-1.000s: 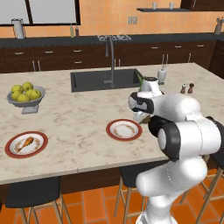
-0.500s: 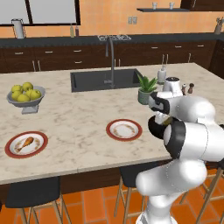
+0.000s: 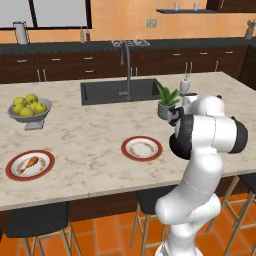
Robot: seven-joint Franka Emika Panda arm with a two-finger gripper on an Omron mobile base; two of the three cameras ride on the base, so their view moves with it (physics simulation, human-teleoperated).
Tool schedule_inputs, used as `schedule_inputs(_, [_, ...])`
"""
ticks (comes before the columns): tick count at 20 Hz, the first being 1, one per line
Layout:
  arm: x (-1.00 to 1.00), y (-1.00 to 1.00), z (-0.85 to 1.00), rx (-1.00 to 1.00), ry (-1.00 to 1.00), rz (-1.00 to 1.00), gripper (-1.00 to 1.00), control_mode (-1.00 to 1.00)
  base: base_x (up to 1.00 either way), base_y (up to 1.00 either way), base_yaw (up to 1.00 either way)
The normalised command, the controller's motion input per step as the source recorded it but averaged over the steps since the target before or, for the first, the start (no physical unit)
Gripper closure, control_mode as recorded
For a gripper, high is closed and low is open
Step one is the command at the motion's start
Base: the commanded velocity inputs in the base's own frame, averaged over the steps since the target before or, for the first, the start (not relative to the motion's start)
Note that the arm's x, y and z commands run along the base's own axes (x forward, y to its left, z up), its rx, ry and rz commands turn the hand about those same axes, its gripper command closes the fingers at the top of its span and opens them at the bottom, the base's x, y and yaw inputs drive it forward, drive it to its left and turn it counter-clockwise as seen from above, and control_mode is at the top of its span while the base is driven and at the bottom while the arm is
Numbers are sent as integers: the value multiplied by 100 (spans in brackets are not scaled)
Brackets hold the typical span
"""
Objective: Pick the chicken drumstick and avocado from their plates and place them in the bowl. Then put the bowl in the fridge.
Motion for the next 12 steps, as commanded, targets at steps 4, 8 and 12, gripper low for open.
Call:
schedule_inputs(4, [18,-3,-50,0,4,0,100,-100,0,0,0])
schedule_inputs(8, [8,-6,-26,0,0,0,-100,-100,0,0,0])
schedule_inputs(12, [1,0,-34,0,1,0,-100,-100,0,0,0])
